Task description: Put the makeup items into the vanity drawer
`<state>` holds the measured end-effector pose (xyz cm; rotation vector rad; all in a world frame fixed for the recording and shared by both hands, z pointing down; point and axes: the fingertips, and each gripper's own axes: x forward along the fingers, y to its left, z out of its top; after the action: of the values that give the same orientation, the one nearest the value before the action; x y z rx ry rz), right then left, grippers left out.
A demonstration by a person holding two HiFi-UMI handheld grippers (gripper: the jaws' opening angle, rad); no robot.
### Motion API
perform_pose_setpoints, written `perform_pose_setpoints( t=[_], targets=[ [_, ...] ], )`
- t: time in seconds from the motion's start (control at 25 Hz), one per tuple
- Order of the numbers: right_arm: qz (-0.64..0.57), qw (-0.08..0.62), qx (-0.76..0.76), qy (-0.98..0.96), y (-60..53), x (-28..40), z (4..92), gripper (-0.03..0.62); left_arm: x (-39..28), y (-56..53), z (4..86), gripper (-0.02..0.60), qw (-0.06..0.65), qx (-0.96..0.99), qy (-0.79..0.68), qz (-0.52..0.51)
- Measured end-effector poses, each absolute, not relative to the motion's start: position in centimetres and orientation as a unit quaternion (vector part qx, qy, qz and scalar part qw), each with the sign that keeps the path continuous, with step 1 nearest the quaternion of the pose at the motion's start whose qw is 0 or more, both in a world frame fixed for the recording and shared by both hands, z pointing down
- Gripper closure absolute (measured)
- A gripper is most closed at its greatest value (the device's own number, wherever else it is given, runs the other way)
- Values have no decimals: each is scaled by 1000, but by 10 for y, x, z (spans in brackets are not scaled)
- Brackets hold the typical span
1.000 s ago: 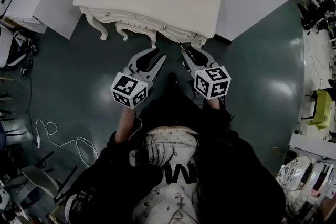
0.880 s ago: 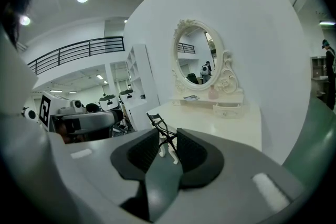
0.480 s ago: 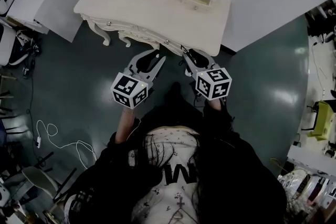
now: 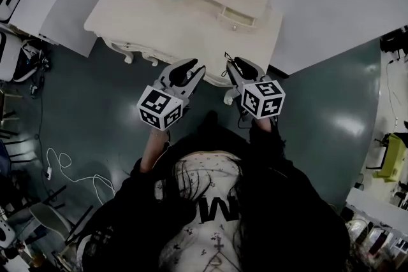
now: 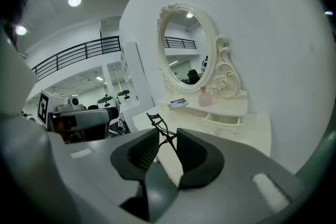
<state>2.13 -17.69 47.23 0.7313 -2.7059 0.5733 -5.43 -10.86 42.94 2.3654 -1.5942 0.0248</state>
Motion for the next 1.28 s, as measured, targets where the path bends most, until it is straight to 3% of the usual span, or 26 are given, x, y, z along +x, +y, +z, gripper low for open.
perform_pose_setpoints(
  t=[0.84,1.28],
  targets=[
    [242,129,255,-927,-263,25,501,480,-44,-196,448,472,156,822,-545,60],
    [245,126,315,-908,-301,10,509,480,-71,-239,452,472,147,852,-496,83]
  ],
)
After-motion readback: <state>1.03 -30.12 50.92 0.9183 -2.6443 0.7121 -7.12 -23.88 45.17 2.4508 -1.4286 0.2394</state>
